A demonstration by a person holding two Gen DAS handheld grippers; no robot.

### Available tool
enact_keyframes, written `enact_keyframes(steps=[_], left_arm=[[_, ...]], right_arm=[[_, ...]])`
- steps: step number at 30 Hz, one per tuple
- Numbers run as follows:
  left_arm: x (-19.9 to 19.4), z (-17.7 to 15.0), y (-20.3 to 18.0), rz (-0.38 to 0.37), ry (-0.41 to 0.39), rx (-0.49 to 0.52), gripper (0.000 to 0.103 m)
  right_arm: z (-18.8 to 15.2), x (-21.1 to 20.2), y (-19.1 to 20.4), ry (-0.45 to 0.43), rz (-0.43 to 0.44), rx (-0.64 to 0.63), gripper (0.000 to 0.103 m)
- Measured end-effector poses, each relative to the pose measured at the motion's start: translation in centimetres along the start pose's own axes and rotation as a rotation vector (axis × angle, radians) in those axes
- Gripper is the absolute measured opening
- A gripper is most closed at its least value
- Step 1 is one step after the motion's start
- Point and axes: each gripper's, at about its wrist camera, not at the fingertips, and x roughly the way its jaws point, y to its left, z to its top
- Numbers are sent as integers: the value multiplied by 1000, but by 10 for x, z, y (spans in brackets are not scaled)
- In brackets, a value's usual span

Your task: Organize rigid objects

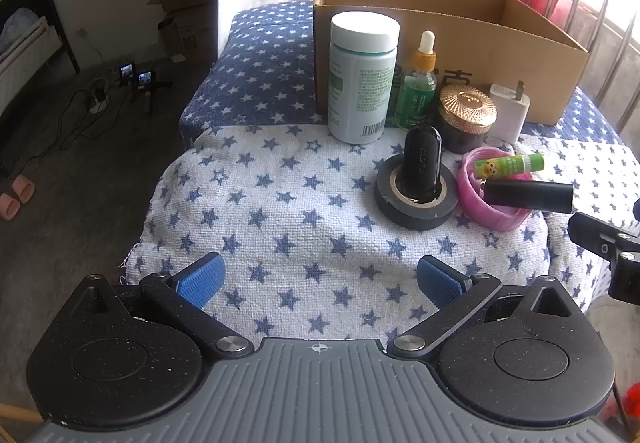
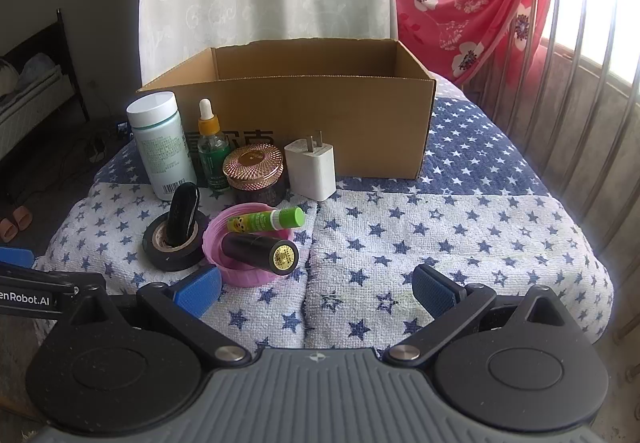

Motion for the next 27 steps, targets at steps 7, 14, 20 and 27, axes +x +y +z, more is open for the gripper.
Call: enact_keyframes(steps=[7, 14, 20, 27], left_arm=[[0, -1, 1, 2, -2, -1, 103], [0, -2, 1, 5, -2, 0, 103], [0, -2, 1, 5, -1, 1, 103], [0, -2, 1, 4, 0, 1, 103]], right_arm=[[0, -1, 0, -3, 1, 3, 103], [1, -1, -1, -1, 5, 9, 103], [0, -1, -1, -1, 6, 9, 103], [0, -1, -1, -2, 6, 10, 103]])
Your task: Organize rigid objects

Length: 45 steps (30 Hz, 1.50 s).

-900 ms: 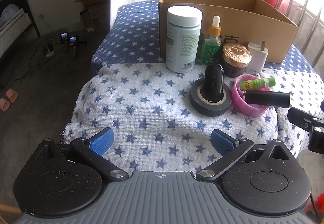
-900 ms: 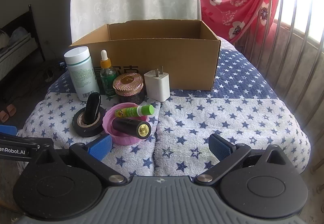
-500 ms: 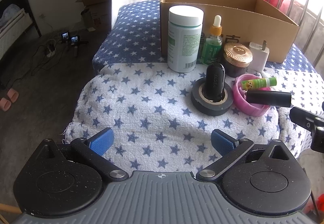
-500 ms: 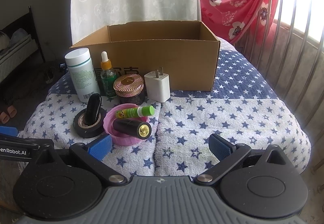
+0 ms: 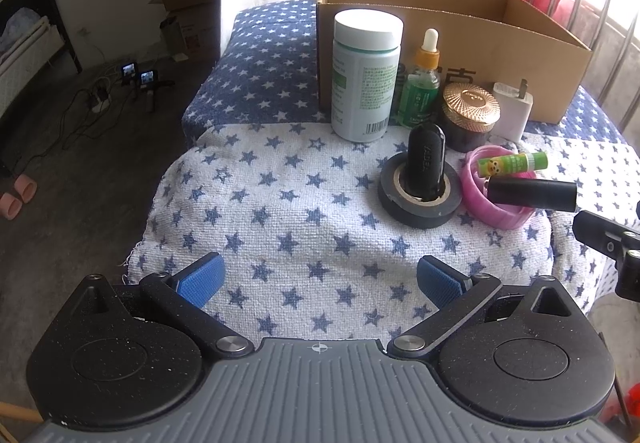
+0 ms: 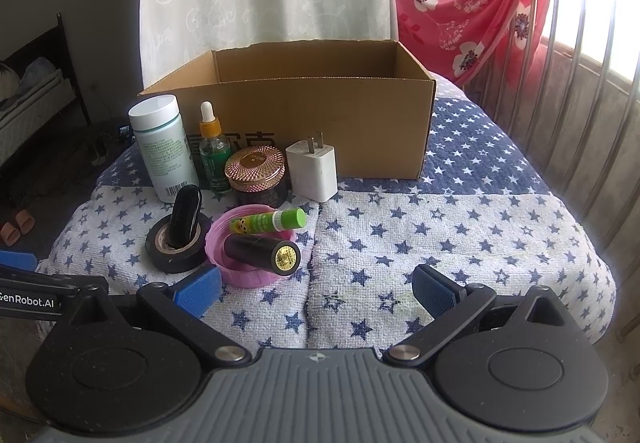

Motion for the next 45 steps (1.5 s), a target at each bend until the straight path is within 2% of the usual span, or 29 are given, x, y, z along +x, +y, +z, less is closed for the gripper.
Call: enact_keyframes(steps=[45], left_arm=[[2, 1, -1, 4, 6, 2, 103]], right_arm=[[2, -1, 1, -6, 2, 3, 103]])
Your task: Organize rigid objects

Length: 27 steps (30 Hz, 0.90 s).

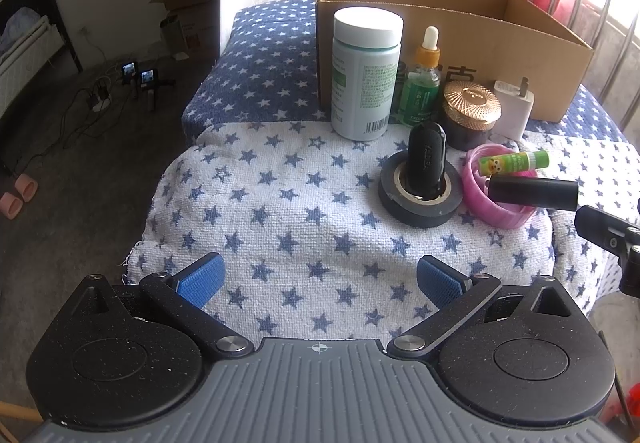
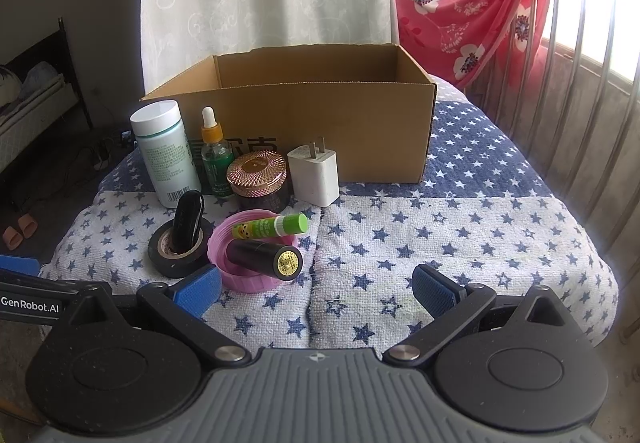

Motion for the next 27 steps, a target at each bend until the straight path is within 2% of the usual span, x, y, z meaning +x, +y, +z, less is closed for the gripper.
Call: enact_keyframes(steps=[9, 13, 17, 22, 25, 27], left_arm=[[1, -1, -1, -2, 0, -2, 103], [0, -2, 0, -35, -23, -8, 103], [-3, -1, -1, -108, -69, -6, 103], [-8, 1, -13, -201, -172, 46, 103], [-13, 0, -25, -281, -245, 105, 103], [-13, 0, -35, -322, -277, 158, 99]], right_arm=[[-1, -2, -4, -22, -3, 11, 103], [-1, -6, -12, -49, 10, 37, 103], [-1, -10, -26, -77, 60, 98, 103], [-2, -6, -50, -65, 164, 222, 102], [-4, 3, -63, -29, 245, 308, 97], [-6, 10, -69, -6, 293, 359, 87]])
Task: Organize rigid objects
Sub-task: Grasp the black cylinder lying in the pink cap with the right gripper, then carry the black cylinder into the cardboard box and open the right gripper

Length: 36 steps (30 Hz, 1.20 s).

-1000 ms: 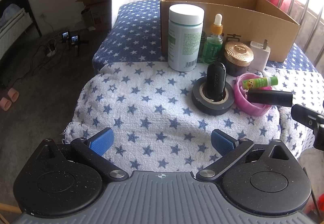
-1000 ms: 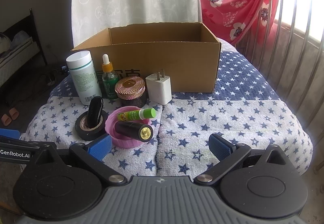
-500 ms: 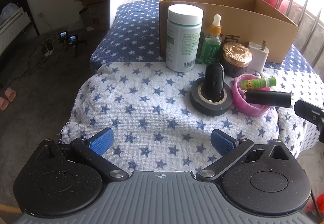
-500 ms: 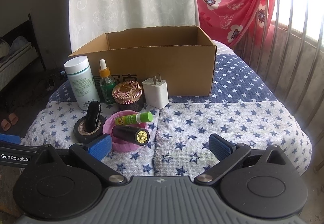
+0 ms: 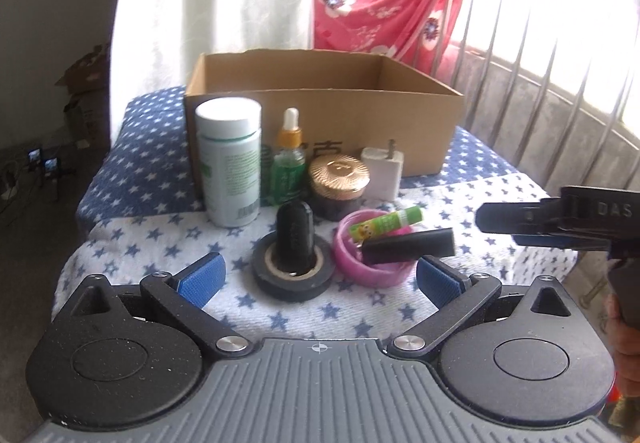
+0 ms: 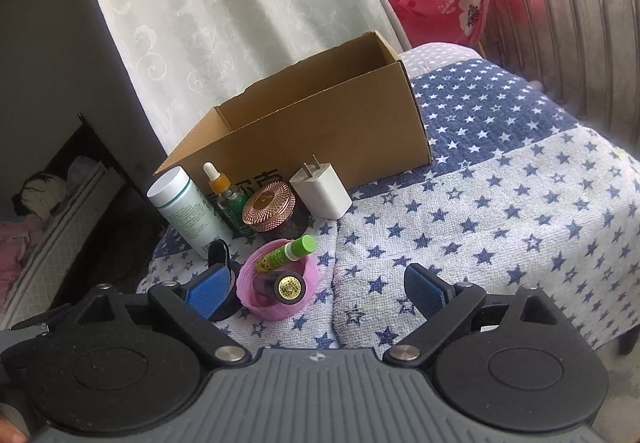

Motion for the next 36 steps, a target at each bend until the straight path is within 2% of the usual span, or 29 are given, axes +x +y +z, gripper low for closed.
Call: enact_keyframes(steps=[2, 5, 6, 7, 10, 12, 15, 22, 24, 28, 31, 33, 36], left_arm=[[8, 0, -11, -17, 5, 50, 95], [22, 0, -25, -45, 38, 129, 77], [25, 0, -29, -57, 48, 150, 75], [28, 0, -32, -67, 54, 171, 75], [38, 0, -41, -83, 79, 224, 72], [43, 2, -46, -94, 89, 251, 68], [48, 2, -50, -115, 102, 277, 65], [57, 9, -52, -127, 87, 328, 62], [63, 11, -51, -131, 94, 330, 56], [69, 15, -47, -137, 93, 326, 51], [71, 17, -44, -141, 88, 315, 43], [74, 18, -43, -127, 78, 315, 32], [76, 19, -40, -121, 72, 305, 29]], right_arm=[[-1, 7, -6, 33, 39, 42, 77], [-3, 20, -11, 75, 86, 89, 71], [-3, 25, -12, 86, 94, 96, 68], [-3, 29, -13, 95, 97, 101, 68], [-2, 39, -14, 116, 95, 101, 57], [-1, 42, -16, 123, 106, 109, 44], [2, 43, -14, 122, 115, 97, 30], [10, 46, 2, 88, 107, 7, 29], [12, 48, 2, 85, 109, -2, 29], [16, 52, 3, 85, 129, -10, 29], [19, 55, 7, 83, 152, -27, 29], [22, 57, 9, 82, 167, -35, 29], [24, 61, 12, 86, 187, -42, 29]])
